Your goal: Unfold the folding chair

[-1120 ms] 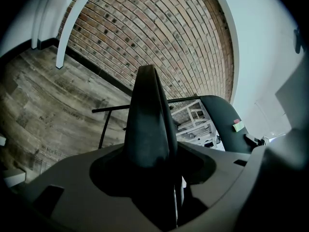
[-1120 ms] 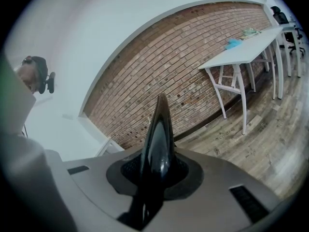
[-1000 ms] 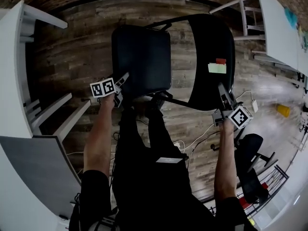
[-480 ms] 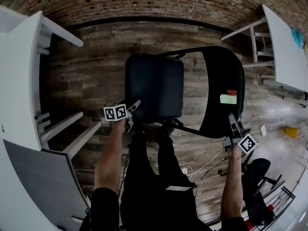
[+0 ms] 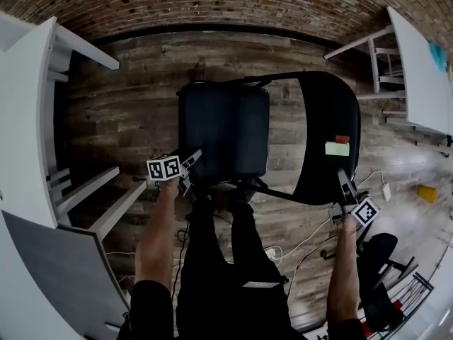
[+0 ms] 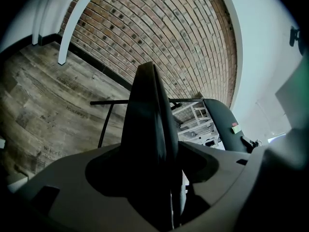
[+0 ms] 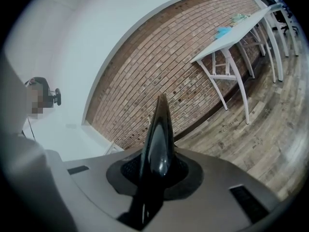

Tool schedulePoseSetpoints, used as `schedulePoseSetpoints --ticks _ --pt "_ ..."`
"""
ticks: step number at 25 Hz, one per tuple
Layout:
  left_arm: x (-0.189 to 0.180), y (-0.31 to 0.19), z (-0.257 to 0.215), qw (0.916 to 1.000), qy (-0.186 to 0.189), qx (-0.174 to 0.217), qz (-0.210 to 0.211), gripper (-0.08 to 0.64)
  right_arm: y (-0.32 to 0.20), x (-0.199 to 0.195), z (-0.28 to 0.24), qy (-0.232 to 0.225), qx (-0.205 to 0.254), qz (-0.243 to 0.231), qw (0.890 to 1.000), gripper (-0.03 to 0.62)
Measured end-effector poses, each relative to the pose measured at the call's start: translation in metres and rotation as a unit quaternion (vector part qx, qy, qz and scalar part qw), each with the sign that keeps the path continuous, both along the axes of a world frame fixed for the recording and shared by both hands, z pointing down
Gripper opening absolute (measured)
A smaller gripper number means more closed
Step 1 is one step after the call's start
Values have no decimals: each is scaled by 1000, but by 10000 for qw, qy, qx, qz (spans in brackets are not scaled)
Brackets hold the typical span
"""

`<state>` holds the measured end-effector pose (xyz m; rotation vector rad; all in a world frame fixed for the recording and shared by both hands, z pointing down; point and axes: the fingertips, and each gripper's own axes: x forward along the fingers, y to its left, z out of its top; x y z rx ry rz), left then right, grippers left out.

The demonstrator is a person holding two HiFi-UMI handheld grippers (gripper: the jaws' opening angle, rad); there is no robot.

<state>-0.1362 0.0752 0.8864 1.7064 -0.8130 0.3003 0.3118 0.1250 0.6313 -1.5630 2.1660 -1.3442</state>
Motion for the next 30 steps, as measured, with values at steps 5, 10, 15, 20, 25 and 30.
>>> schedulePoseSetpoints --ticks 5,10,15,20,25,30 --pt "-10 -1 10 9983 -575 72 -50 340 2 8 14 -153 -11 -24 9999 69" --pt "-33 -5 14 9893 -1439 201 -151 376 -1 11 30 -360 -13 -34 9993 69" --pt "-35 -6 9 9770 -2051 571 109 377 4 16 36 -399 36 -32 9992 67" --pt "-24 -23 -32 9402 -3014 1585 120 377 4 21 39 -500 86 -37 9987 67" --pt "58 -16 -85 9497 -2273 2129 332 377 4 16 43 -554 84 0 9984 67" --pt "207 27 -144 9779 -58 1793 1070 376 7 12 48 -518 -34 71 9986 67"
